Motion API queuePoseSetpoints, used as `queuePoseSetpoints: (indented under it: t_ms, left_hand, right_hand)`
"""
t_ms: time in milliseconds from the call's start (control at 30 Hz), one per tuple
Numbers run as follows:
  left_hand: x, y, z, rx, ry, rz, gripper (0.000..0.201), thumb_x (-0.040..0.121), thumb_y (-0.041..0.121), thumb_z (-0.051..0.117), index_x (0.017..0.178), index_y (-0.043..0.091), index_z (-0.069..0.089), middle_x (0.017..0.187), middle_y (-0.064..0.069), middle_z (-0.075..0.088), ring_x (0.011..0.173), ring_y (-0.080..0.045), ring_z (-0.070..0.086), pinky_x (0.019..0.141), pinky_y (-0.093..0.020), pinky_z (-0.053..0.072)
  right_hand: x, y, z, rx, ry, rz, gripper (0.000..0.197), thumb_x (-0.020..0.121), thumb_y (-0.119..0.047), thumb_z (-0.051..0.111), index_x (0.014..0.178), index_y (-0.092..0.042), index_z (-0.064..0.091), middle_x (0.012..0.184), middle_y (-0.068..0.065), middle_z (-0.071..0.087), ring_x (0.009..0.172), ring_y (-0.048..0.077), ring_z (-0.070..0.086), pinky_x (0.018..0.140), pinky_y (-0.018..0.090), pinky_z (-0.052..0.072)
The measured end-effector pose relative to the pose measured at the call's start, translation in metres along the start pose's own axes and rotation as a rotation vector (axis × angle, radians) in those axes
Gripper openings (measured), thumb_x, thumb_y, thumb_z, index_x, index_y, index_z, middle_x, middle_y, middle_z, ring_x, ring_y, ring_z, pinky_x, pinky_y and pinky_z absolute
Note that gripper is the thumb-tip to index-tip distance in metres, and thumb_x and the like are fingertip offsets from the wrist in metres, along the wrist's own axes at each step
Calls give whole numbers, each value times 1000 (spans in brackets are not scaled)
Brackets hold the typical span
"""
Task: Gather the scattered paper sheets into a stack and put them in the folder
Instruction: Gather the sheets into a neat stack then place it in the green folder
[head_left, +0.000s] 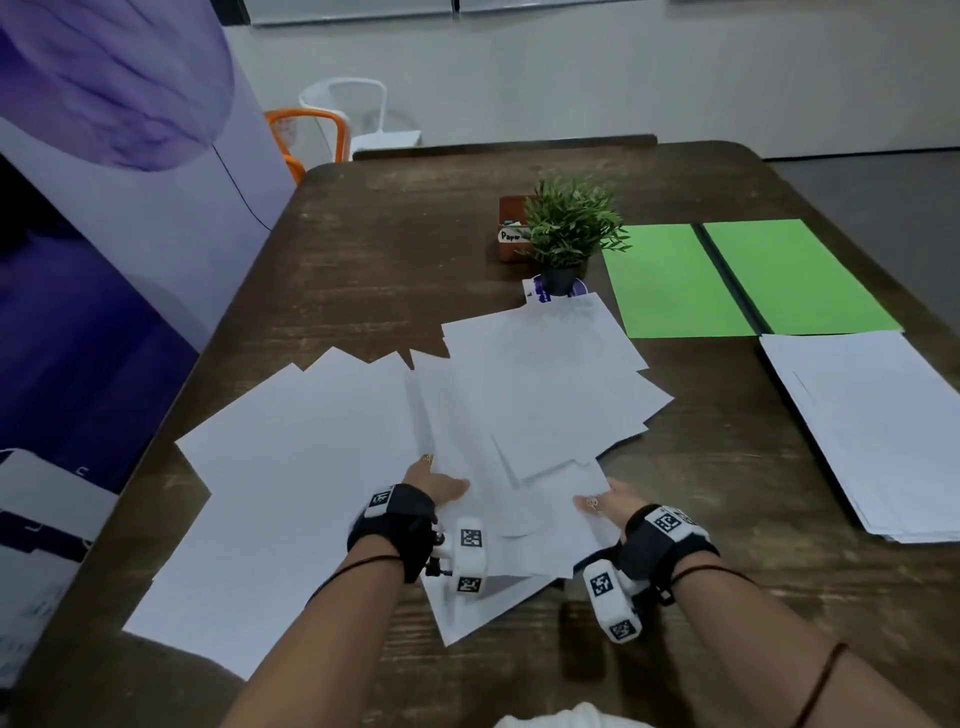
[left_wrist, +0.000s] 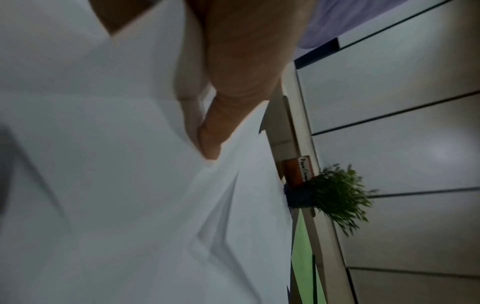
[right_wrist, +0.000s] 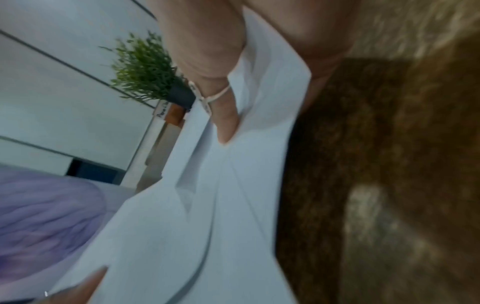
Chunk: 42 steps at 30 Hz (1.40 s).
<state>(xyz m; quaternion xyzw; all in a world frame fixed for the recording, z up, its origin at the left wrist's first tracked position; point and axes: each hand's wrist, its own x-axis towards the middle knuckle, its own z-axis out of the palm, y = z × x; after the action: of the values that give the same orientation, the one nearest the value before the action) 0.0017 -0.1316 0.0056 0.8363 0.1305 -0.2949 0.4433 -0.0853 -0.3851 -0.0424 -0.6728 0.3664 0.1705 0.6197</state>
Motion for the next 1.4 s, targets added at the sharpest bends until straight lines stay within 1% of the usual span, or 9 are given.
queuePoseSetpoints:
  t_ms: [233,367,567,733,867,967,1067,1233,1400]
  left_hand:
    - [-39,36,-27,-400,62,352,35,75,1,75,106,2,61,95,-9,69,86,-26,66,72,-33,53]
    - [-44,33,-44,-475,0,300,25,75,3,75,98,6,65,91,-9,72,74,-22,69,57,-26,54]
    - [-16,0,-29,-278,-27,215,33,74,6,77,105,4,64,107,-13,68,93,-23,66,83,-32,51]
    - [3,-4,-4,-116,42,255,36,77,15,76,108,6,62,105,-9,67,97,-25,64,84,-34,52]
    - [14,0,7,109,175,110,57,75,34,76,121,6,57,122,-11,59,111,-29,56,93,-32,46]
    - [27,1,12,-76,232,163,91,64,51,82,136,15,41,140,-8,42,126,-31,45,105,-42,40]
    - [32,6,11,-455,186,197,91,54,40,91,124,8,43,120,-13,60,103,-23,62,88,-42,53]
    - [36,17,-7,-423,234,269,68,61,4,87,116,8,48,104,-2,60,97,-21,61,89,-38,50]
    - [53,10,-18,-240,266,219,62,45,27,87,98,15,58,97,-10,67,89,-31,66,79,-49,55]
  right_hand:
    - [-60,-72,-11,125,51,-390,21,84,3,64,101,-9,61,92,6,66,78,14,61,60,13,50]
    - [-73,-83,-28,238,4,-404,19,81,0,67,96,-9,61,90,4,68,79,16,63,63,23,49]
    - [-49,-55,-24,17,-70,-279,24,75,7,71,94,-6,65,96,11,69,73,12,64,58,16,51]
    - [-25,-56,-19,-96,-75,-233,22,75,-2,75,91,-14,65,102,8,68,89,22,63,82,32,51]
    - [-18,-59,-11,-156,-21,-323,37,81,8,65,116,-3,60,107,7,63,96,21,58,88,29,46]
    - [-18,-61,-14,-49,-26,-355,35,82,11,62,115,1,60,106,10,66,83,12,66,77,23,52]
    - [-16,-67,-27,68,-93,-326,37,81,10,63,116,1,58,93,7,67,68,4,67,62,16,52]
    - [0,-91,-29,-244,-94,-473,75,73,-9,78,136,-14,38,129,0,43,119,12,41,101,25,33]
    - [50,-107,-27,-724,67,-406,85,81,-51,65,147,-15,24,156,10,15,143,24,17,116,35,19]
